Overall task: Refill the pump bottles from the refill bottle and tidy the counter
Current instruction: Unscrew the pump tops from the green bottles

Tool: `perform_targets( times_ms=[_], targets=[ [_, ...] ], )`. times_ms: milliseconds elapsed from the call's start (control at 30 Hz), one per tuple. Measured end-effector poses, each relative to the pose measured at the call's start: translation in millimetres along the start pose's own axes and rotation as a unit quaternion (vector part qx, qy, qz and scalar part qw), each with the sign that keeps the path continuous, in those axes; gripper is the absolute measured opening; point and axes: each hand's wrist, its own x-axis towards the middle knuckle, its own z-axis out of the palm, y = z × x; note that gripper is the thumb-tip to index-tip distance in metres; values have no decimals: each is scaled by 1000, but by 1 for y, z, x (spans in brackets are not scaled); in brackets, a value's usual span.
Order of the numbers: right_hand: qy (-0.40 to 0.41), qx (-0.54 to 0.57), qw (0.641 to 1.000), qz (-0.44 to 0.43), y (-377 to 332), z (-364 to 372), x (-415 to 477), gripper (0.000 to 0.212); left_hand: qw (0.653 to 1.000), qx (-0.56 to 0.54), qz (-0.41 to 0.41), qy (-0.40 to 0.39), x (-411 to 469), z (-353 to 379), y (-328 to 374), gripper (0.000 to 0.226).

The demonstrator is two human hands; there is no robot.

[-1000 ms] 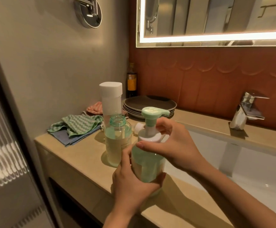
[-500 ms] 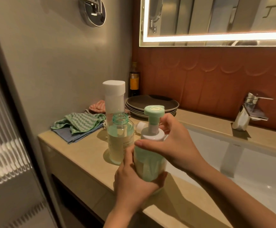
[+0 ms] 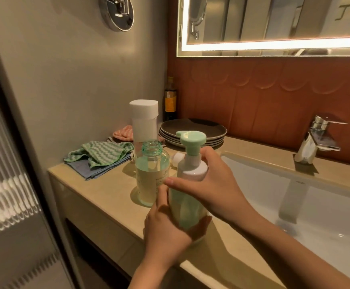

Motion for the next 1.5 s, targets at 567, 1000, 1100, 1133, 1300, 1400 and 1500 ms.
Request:
perform_targets(
  times_ms=[567, 1000, 1100, 1133, 1300, 1400, 1500],
  targets=[
    [-8, -25, 999, -38, 2, -15, 6, 66, 1000, -1, -4, -3, 0, 0, 0, 94],
    [-72, -17, 997, -27, -6, -14, 4, 71, 1000, 0, 15, -15, -1, -2, 0, 92],
    [-41, -23, 998, -41, -7, -17, 4, 69, 1000, 8, 10, -11, -1, -2, 1, 92],
    [-54, -7, 998, -39, -5, -21, 6, 66, 1000, 10, 9, -10, -1, -2, 1, 92],
    [-181, 111, 977, 2, 7, -40, 15, 78, 1000, -1, 4, -18, -1, -2, -1, 92],
    [-133, 97, 986, -9, 5, -34, 13, 88, 1000, 0, 14, -12, -2, -2, 0, 90],
    [-63, 31, 997, -45, 2, -22, 8, 103, 1000, -2, 16, -8, -2, -1, 0, 88]
  ],
)
